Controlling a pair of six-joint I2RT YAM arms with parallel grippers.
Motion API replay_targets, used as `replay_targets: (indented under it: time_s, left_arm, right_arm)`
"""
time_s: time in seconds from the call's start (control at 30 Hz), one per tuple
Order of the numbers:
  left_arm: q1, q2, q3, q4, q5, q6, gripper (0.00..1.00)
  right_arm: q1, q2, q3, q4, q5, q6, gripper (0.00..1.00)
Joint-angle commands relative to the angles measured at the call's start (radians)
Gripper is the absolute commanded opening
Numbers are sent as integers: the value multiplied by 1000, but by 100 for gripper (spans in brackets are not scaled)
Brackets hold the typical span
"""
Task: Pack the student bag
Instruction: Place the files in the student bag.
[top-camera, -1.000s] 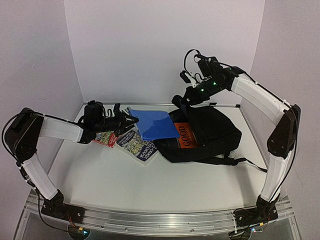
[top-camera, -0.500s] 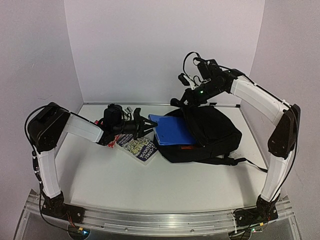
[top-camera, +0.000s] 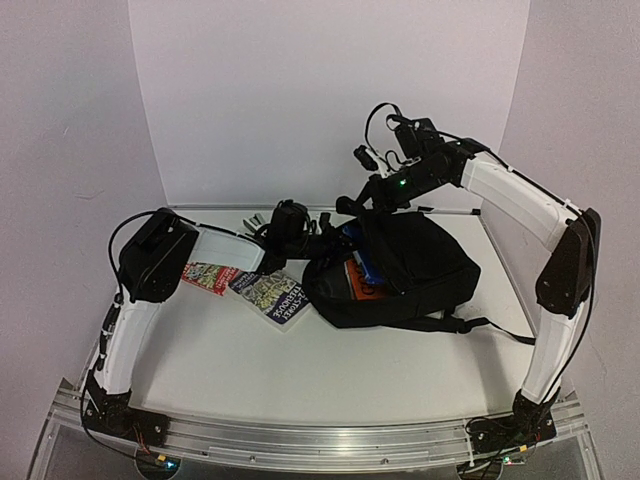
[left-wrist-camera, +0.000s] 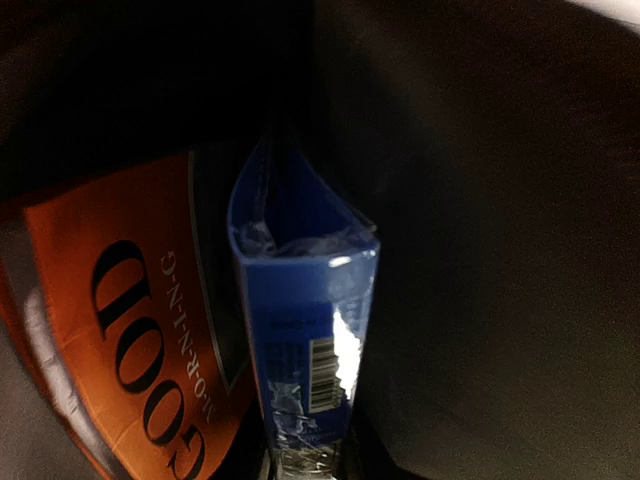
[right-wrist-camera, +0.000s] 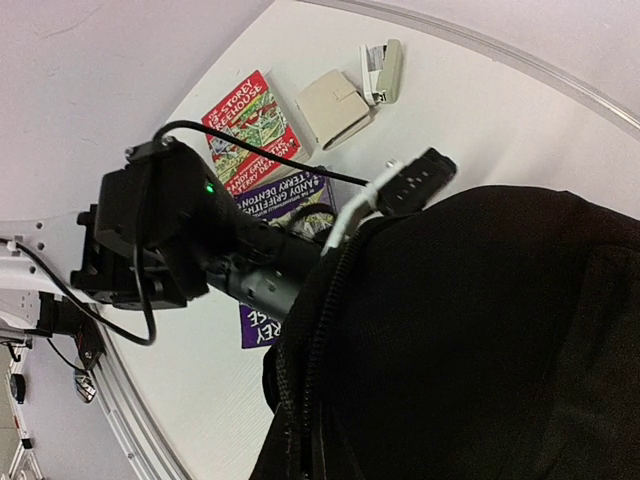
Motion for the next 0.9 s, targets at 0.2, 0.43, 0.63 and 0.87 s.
replay_targets:
  time_s: [0.2,0.43,0.63,0.87]
  left_arm:
    - [-27,-27,103,-367,-171,194,59]
    - [-27,-193,25,-492,-254,337,82]
    - [-23,-335,-50,-557,-311,420,87]
    - [21,-433,-166,-577,-333,433,88]
  right_arm:
    - [-3,-75,-6,95,-63,27,0]
    - [-78,-97,-74,100,48,44,0]
    - [-188,-135,-245,102,247,23,0]
    - [-274,-113,-472,141,484,-54,0]
